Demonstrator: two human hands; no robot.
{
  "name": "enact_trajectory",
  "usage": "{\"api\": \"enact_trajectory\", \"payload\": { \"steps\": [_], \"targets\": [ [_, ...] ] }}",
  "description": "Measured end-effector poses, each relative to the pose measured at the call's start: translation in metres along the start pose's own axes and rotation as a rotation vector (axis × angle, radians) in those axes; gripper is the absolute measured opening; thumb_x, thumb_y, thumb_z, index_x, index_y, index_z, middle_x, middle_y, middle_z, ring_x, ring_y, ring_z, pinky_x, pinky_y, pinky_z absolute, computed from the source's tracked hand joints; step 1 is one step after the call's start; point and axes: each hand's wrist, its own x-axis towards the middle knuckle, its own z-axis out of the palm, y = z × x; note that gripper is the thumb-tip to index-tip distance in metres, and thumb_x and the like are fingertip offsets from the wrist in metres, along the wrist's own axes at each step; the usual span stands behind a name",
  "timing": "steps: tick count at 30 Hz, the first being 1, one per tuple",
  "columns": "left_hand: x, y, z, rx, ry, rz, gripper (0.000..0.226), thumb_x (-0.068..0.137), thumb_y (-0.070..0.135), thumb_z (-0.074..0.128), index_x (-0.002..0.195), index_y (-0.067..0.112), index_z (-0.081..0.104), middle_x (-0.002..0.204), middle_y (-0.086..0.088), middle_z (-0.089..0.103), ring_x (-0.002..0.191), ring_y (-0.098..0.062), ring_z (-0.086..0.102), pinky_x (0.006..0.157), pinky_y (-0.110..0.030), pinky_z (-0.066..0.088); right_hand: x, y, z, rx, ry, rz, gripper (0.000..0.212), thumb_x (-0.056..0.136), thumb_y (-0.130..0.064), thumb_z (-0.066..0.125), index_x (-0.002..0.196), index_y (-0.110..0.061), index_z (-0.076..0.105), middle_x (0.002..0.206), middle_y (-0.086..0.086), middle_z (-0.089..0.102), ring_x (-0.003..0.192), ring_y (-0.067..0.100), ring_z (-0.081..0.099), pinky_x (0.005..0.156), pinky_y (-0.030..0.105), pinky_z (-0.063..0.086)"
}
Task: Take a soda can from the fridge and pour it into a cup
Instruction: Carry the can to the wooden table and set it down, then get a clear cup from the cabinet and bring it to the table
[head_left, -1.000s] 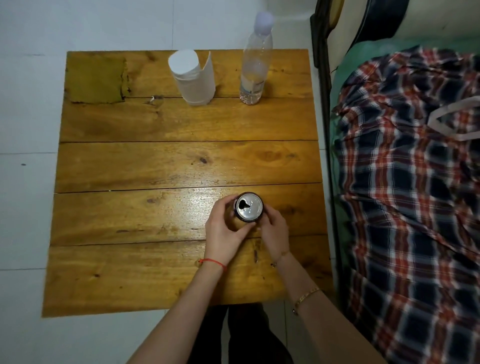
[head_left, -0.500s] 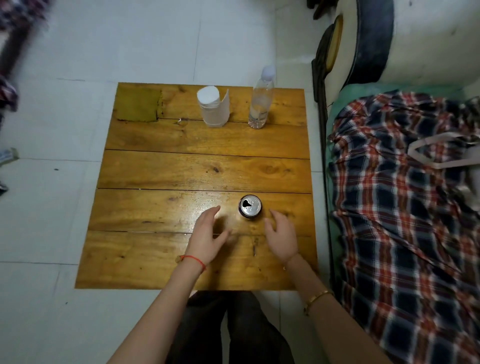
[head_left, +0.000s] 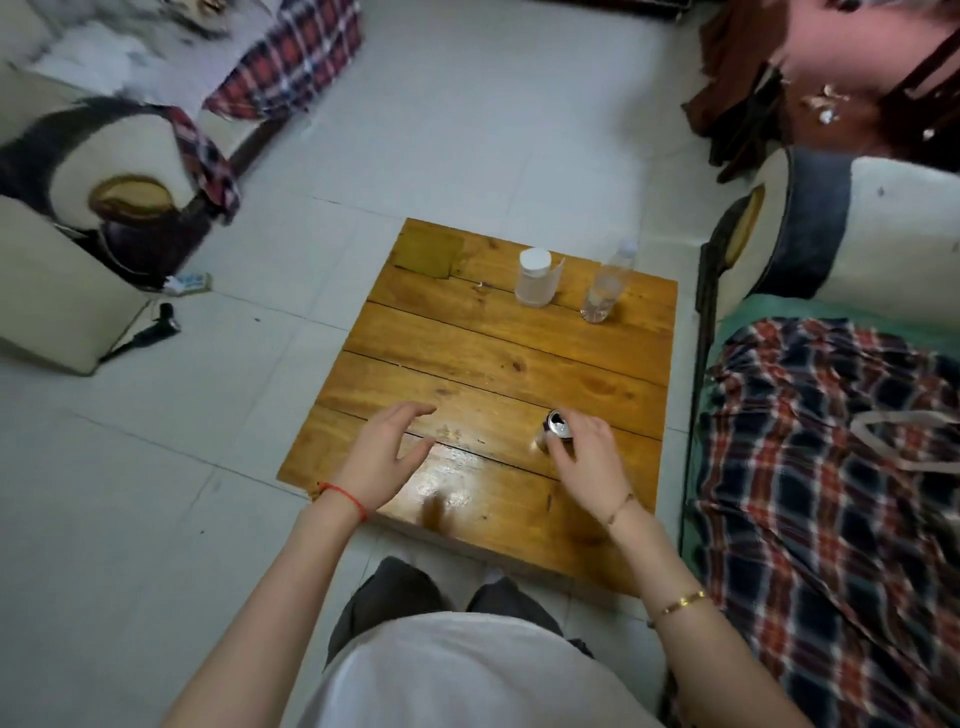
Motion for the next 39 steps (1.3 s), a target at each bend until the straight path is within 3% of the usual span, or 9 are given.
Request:
{"api": "enact_trajectory", "payload": {
  "steps": [6, 10, 19, 25, 33, 39],
  "targets": [
    [-0.070, -0.020, -0.066, -0.001, 0.164, -0.102, 0.038, 0.094, 0.026, 0.060, 0.132, 0.025, 0.054, 0.130, 0.008, 0.056, 0.121, -0.007, 0.050, 0.104, -0.021, 0.035, -0.007, -0.084, 0.000, -0.099, -0.059, -0.214, 0.046, 0.100, -0.035, 0.042, 0.143, -0.018, 0.041, 0.141, 0.002, 0.050, 0.137, 0.020, 0.034, 0.113, 0.036, 0.029],
    [-0.122, -0.052, -0.104, 0.008, 0.281, -0.209, 0.037, 0.093, 0.025, 0.061, 0.130, 0.022, 0.056, 0.130, 0.004, 0.059, 0.121, -0.012, 0.053, 0.103, -0.021, 0.035, -0.010, -0.143, 0.026, -0.131, -0.119, -0.359, 0.045, 0.100, -0.037, 0.042, 0.142, -0.019, 0.043, 0.142, 0.000, 0.050, 0.138, 0.019, 0.033, 0.114, 0.035, 0.027],
    [-0.253, -0.149, -0.184, 0.008, 0.547, -0.488, 0.035, 0.092, 0.020, 0.064, 0.127, 0.018, 0.059, 0.126, 0.000, 0.062, 0.118, -0.017, 0.056, 0.101, -0.022, 0.035, -0.022, -0.291, 0.137, -0.177, -0.299, -0.606, 0.046, 0.099, -0.039, 0.043, 0.140, -0.019, 0.047, 0.138, -0.003, 0.054, 0.133, 0.018, 0.041, 0.108, 0.030, 0.032],
    [-0.336, -0.219, -0.248, 0.042, 0.647, -0.629, 0.035, 0.091, 0.017, 0.065, 0.126, 0.015, 0.060, 0.124, -0.002, 0.062, 0.117, -0.019, 0.057, 0.100, -0.019, 0.034, -0.034, -0.405, 0.213, -0.136, -0.354, -0.728, 0.045, 0.098, -0.039, 0.045, 0.139, -0.019, 0.049, 0.136, -0.003, 0.056, 0.133, 0.017, 0.043, 0.110, 0.036, 0.038],
    [-0.385, -0.284, -0.309, 0.010, 0.745, -0.737, 0.035, 0.092, 0.017, 0.064, 0.127, 0.015, 0.060, 0.124, -0.001, 0.061, 0.117, -0.019, 0.056, 0.098, -0.014, 0.031, -0.047, -0.515, 0.278, -0.101, -0.403, -0.829, 0.043, 0.098, -0.034, 0.048, 0.137, -0.018, 0.050, 0.136, -0.003, 0.056, 0.133, 0.017, 0.041, 0.110, 0.029, 0.032],
    [-0.376, -0.332, -0.334, -0.034, 0.770, -0.762, 0.036, 0.092, 0.017, 0.064, 0.127, 0.016, 0.060, 0.124, -0.001, 0.062, 0.117, -0.019, 0.056, 0.102, -0.025, 0.037, -0.024, -0.555, 0.319, -0.153, -0.437, -0.834, 0.041, 0.098, -0.032, 0.050, 0.136, -0.016, 0.052, 0.134, 0.001, 0.058, 0.131, 0.021, 0.043, 0.109, 0.031, 0.033]
  ]
}}
